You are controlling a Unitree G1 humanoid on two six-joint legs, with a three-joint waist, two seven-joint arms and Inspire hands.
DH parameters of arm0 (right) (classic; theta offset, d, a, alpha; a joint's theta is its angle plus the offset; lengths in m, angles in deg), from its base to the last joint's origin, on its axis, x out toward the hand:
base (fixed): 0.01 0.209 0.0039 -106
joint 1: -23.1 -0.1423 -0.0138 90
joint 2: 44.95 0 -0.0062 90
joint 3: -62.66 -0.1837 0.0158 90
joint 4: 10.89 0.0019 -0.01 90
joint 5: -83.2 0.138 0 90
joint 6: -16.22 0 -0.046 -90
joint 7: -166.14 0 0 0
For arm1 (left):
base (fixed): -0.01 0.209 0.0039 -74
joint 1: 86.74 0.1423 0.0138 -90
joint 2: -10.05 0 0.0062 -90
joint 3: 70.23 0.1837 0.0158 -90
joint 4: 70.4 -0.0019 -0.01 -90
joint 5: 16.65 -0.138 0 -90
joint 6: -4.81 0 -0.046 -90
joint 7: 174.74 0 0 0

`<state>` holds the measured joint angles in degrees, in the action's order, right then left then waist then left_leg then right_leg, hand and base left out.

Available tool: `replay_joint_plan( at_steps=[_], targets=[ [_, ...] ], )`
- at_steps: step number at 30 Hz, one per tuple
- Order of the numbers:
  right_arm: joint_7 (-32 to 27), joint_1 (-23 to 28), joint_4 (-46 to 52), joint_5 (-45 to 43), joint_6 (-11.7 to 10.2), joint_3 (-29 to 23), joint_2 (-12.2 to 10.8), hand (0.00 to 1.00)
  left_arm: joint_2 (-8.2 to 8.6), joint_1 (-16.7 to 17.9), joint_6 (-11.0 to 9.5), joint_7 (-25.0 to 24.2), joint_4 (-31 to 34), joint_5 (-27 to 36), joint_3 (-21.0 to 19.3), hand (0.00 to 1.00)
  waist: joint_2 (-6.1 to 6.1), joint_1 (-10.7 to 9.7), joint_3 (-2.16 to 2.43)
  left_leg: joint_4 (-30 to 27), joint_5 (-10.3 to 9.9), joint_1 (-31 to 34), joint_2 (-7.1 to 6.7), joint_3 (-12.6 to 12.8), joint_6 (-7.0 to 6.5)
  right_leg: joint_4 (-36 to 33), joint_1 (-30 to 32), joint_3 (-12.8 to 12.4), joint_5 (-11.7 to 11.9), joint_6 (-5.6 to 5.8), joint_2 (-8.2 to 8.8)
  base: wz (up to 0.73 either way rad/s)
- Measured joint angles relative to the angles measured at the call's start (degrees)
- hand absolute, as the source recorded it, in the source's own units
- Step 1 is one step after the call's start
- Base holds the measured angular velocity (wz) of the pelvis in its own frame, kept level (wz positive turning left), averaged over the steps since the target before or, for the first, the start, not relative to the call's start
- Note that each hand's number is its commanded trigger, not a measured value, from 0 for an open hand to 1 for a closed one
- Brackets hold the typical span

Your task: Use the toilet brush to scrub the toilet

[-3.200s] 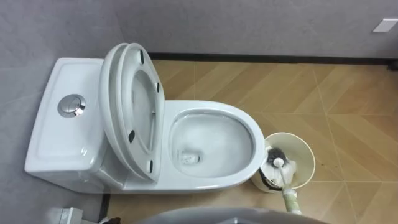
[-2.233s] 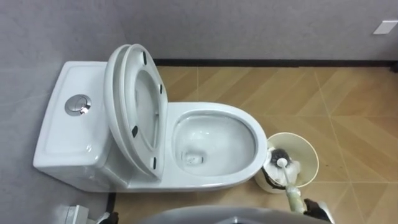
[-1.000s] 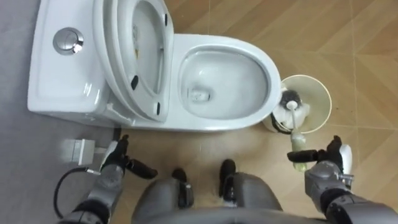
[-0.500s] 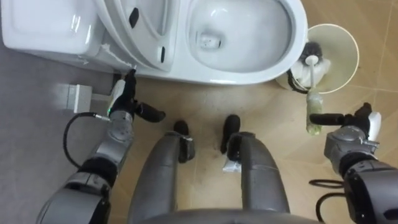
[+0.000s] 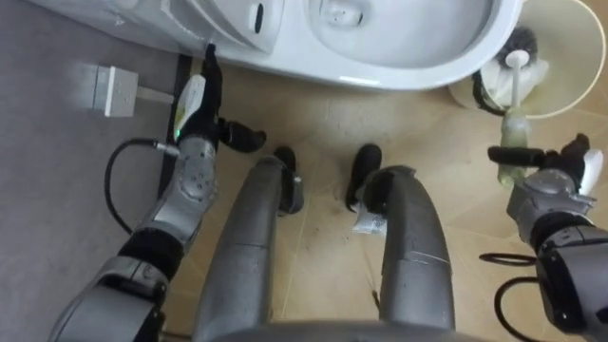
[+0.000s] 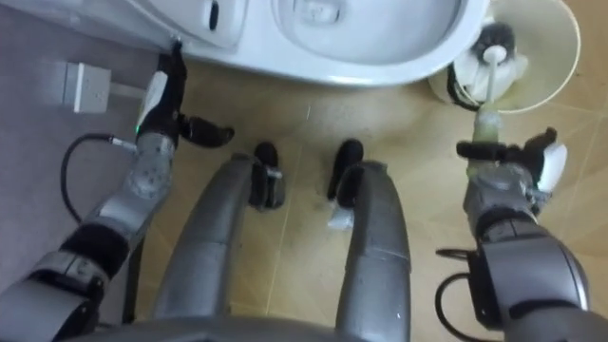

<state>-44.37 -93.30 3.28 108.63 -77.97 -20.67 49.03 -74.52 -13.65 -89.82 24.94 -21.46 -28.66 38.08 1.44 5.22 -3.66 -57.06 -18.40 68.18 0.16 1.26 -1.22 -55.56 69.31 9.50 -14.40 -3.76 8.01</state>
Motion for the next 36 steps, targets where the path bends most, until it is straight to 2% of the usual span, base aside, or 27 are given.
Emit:
replay_joint_plan(
  at_steps=[3, 7, 9, 15, 20, 24, 27, 30, 36],
  targets=[
    [0.08, 0.28, 0.34, 1.79, -0.04, 0.14, 0.02, 0.00, -0.64, 0.24, -0.53, 0.45, 0.74, 0.00, 0.01, 0.00, -0.14, -0.04, 0.02, -2.10, -0.45, 1.59, 0.01, -0.02, 0.22, -2.28, 1.72, -0.14, -0.58, -0.35, 0.11, 0.00],
    [0.74, 0.34, 0.26, 3.09, -0.75, 0.42, -0.01, 0.00, -0.67, 0.26, -0.74, 2.11, 0.73, -0.01, 0.03, 0.00, -0.39, -0.15, 0.08, -4.51, -1.04, 3.06, -0.06, -0.06, 0.55, -4.77, 3.32, -0.63, -1.27, -0.60, 0.16, -0.01],
    [1.42, 0.34, 0.42, 3.97, -0.86, 0.59, -0.12, 0.00, -0.68, 0.20, -0.73, 2.20, 0.73, -0.15, 0.03, 0.00, -0.43, -0.09, 0.08, -4.91, -1.11, 3.36, 0.01, -0.19, 0.58, -5.15, 3.64, -0.65, -1.56, -1.07, 0.07, 0.00],
    [5.34, 0.40, 0.05, 6.61, -0.77, 1.05, -0.13, 0.00, -0.71, 0.63, -0.67, 2.32, 0.73, -1.24, 0.20, 0.00, -1.11, -0.03, 0.13, -4.96, -1.09, 3.53, -0.04, -0.24, 0.61, -5.27, 3.87, -0.82, -1.51, -1.06, -0.08, 0.00],
    [7.14, 0.73, -0.25, 7.63, -0.73, 1.15, -0.13, 0.00, -0.75, 0.95, -0.68, 3.34, 0.74, -1.83, 1.14, 0.00, -1.18, 0.00, 0.13, -5.06, -1.24, 3.46, -0.34, -0.14, 0.78, -5.70, 3.92, -0.87, -1.67, -0.69, -0.03, 0.01],
    [8.68, 0.61, -0.45, 8.78, -0.73, 1.16, 0.01, 0.00, -1.00, 1.92, -0.69, 3.90, 2.16, -2.19, 1.61, 0.00, -1.22, 0.01, 0.16, -6.78, -2.16, 4.39, -0.87, -0.14, 0.87, -7.79, 5.20, -1.57, -2.53, -0.65, 0.19, 0.03],
    [9.54, 0.72, -0.48, 8.78, -0.70, 1.16, 0.08, 0.00, -1.27, 2.79, -0.75, 4.63, 2.99, -2.07, 2.20, 0.00, -1.22, -0.07, 0.16, -7.98, -2.64, 5.22, -0.92, -0.06, 0.73, -9.09, 6.03, -1.44, -2.86, -1.05, 0.92, 0.00],
    [9.44, 0.55, -0.16, 8.14, -0.68, 1.35, 0.12, 0.00, -1.35, 3.00, -0.76, 5.13, 3.16, -1.83, 2.39, 0.00, -1.28, -0.05, 0.19, -8.53, -2.91, 5.29, -0.83, 0.07, 0.67, -9.51, 6.10, -1.49, -3.29, -0.60, 0.99, -0.03],
    [7.32, 0.07, 0.82, 1.60, -0.78, 4.52, 0.18, 0.00, -1.74, 2.83, -0.76, 5.93, 3.35, -0.67, 3.59, 0.00, -1.27, 0.11, 0.18, -8.52, -2.91, 5.33, -0.69, 0.19, 0.66, -9.35, 6.17, -1.48, -3.20, -0.50, 0.97, -0.02]
  ],
)
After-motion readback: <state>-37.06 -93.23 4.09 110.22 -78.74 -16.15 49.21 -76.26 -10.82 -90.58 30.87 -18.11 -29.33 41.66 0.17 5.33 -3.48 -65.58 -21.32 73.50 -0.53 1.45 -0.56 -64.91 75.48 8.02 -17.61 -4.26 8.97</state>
